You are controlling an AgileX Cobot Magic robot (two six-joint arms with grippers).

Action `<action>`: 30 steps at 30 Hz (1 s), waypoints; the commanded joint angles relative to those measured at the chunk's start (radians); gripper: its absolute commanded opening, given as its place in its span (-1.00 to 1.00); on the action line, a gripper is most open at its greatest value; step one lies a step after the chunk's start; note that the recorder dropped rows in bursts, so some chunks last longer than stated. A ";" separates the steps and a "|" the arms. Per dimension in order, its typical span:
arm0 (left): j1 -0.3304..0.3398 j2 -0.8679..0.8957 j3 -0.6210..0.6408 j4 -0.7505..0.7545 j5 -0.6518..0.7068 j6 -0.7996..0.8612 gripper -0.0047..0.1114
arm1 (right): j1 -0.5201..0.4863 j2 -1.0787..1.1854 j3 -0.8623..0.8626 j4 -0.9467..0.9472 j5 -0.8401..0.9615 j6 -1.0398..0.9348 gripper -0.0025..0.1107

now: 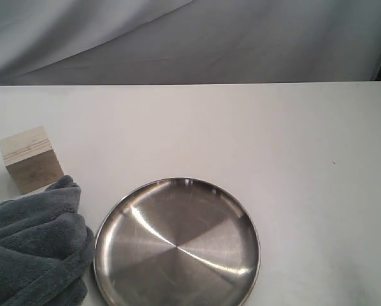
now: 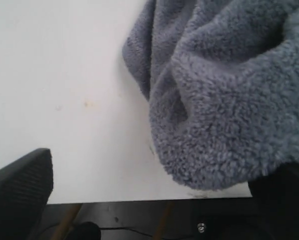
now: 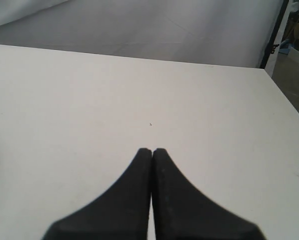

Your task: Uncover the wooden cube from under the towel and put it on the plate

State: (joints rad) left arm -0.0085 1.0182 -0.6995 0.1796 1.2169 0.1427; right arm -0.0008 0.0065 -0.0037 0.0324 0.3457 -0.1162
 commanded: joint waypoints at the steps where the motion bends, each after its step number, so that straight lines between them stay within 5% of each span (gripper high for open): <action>1: -0.003 -0.006 -0.036 -0.064 0.004 0.068 0.88 | -0.008 -0.006 0.004 0.005 -0.002 -0.004 -0.96; 8: -0.003 -0.007 -0.099 -0.043 0.004 0.075 0.88 | -0.008 -0.006 0.004 0.005 -0.002 -0.004 -0.96; 16: -0.003 -0.052 -0.105 -0.327 -0.050 0.171 0.88 | -0.008 -0.006 0.004 0.005 -0.002 -0.004 -0.96; 30: -0.003 -0.050 0.131 -0.341 -0.256 0.283 0.88 | -0.008 -0.006 0.004 0.005 -0.002 -0.004 -0.96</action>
State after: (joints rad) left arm -0.0085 0.9719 -0.5903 -0.1502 0.9979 0.4078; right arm -0.0008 0.0065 -0.0037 0.0324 0.3457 -0.1162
